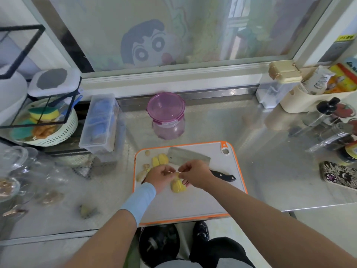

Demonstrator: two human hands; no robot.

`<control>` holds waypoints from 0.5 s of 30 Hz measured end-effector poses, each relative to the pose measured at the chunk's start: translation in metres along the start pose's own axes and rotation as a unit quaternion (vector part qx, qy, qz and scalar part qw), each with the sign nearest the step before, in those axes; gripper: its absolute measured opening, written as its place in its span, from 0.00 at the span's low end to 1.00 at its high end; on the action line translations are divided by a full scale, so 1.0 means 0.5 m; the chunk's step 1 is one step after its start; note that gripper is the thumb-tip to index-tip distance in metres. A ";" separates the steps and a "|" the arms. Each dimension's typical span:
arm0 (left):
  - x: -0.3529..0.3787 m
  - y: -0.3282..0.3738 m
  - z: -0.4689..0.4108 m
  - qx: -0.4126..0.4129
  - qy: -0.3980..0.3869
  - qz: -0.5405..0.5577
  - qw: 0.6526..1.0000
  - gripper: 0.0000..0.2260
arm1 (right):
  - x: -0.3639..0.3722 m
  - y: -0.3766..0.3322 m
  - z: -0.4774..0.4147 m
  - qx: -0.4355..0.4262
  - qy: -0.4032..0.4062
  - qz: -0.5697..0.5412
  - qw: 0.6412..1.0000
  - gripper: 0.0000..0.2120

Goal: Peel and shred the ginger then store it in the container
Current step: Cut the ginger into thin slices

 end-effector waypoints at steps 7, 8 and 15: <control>-0.036 -0.046 0.046 -0.054 0.036 -0.041 0.997 0.06 | 0.054 -0.023 -0.032 0.009 -0.013 0.095 0.995 0.07; -0.030 -0.050 0.053 -0.056 0.016 -0.088 0.994 0.07 | 0.058 -0.023 -0.036 0.008 -0.011 0.113 0.993 0.07; -0.010 -0.078 0.060 -0.030 -0.002 -0.225 0.974 0.04 | 0.095 -0.030 -0.045 -0.073 -0.014 0.320 0.944 0.10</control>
Point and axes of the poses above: each hand's wrist, its own z-axis away from the middle knuckle, its own x-axis out of the palm, y = z × x, the point moved 7 cm from there along -z, towards the middle knuckle, and after that the axes turned 7 degrees about x, right-handed, at the moved point
